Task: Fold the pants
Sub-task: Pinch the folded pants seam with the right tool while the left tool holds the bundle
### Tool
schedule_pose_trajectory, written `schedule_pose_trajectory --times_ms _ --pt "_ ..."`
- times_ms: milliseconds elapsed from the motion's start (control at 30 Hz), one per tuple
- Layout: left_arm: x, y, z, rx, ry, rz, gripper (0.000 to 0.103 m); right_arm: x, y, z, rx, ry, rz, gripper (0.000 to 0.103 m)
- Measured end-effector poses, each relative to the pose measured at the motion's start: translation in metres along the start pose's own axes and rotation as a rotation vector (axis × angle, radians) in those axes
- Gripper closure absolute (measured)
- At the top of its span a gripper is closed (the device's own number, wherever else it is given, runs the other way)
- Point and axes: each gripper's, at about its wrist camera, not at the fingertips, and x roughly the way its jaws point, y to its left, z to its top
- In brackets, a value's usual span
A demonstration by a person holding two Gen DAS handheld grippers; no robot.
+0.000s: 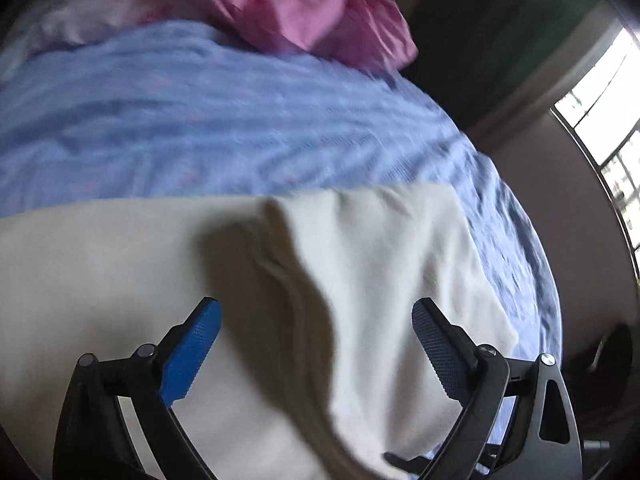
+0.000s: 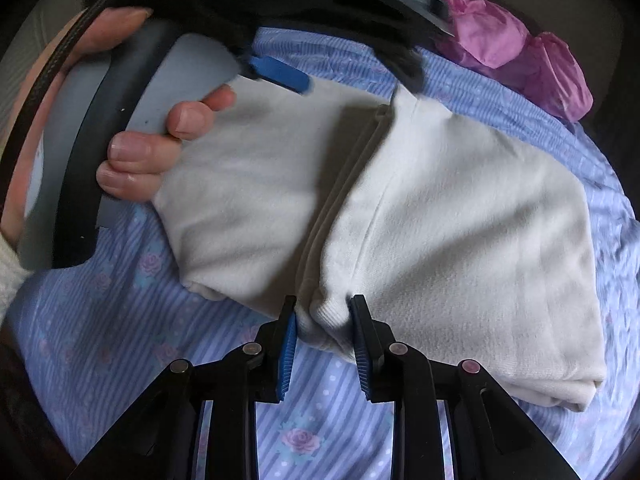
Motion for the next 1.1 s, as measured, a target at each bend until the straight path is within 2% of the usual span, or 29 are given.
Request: schedule_pose_trajectory --times_ms 100,200,300,367,433,467,567,633,700,800,833,933,1033,1067,1100 --pt "0.018 -0.002 0.001 0.006 0.004 0.149 0.006 0.002 0.0 0.001 -0.003 0.001 -0.006 0.075" --pt "0.028 0.015 -0.001 -0.015 -0.003 0.193 0.007 0.005 -0.006 0.002 0.034 0.006 0.021 0.075" --pt "0.039 0.036 -0.004 -0.08 0.006 0.155 0.011 0.01 -0.023 0.004 0.112 0.021 0.079 0.075" --pt "0.034 0.04 -0.004 -0.097 -0.033 0.134 0.021 0.012 -0.032 0.005 0.169 0.029 0.119 0.075" --pt "0.029 0.038 0.0 -0.087 -0.079 0.104 0.05 0.014 -0.033 0.006 0.172 0.032 0.117 0.075" --pt "0.029 0.036 0.003 -0.079 -0.084 0.092 0.054 0.015 -0.031 0.007 0.163 0.034 0.104 0.075" --pt "0.043 0.028 0.009 -0.056 -0.044 0.114 0.055 0.018 -0.028 0.009 0.161 0.042 0.086 0.075" --pt "0.048 0.023 0.014 -0.054 -0.05 0.114 0.049 0.019 -0.031 0.01 0.186 0.046 0.108 0.075" --pt "0.051 0.025 0.018 -0.087 -0.063 0.098 0.048 0.021 -0.037 0.01 0.223 0.049 0.134 0.075" --pt "0.054 0.027 0.022 -0.115 -0.073 0.093 0.08 0.023 -0.045 0.01 0.275 0.055 0.164 0.075" --pt "0.053 0.026 0.023 -0.107 -0.08 0.101 0.084 0.024 -0.046 0.011 0.292 0.057 0.171 0.075" --pt "0.048 0.014 0.034 -0.052 -0.134 0.146 0.086 0.024 -0.044 0.014 0.295 0.05 0.162 0.075" --pt "0.056 0.016 0.038 -0.063 -0.117 0.169 0.085 0.024 -0.039 0.018 0.285 0.03 0.142 0.075" --pt "0.06 0.021 0.036 -0.073 -0.103 0.167 0.083 0.026 -0.039 0.02 0.303 0.035 0.145 0.075" --pt "0.062 0.024 0.034 -0.07 -0.097 0.178 0.073 0.026 -0.038 0.018 0.312 0.037 0.147 0.075"
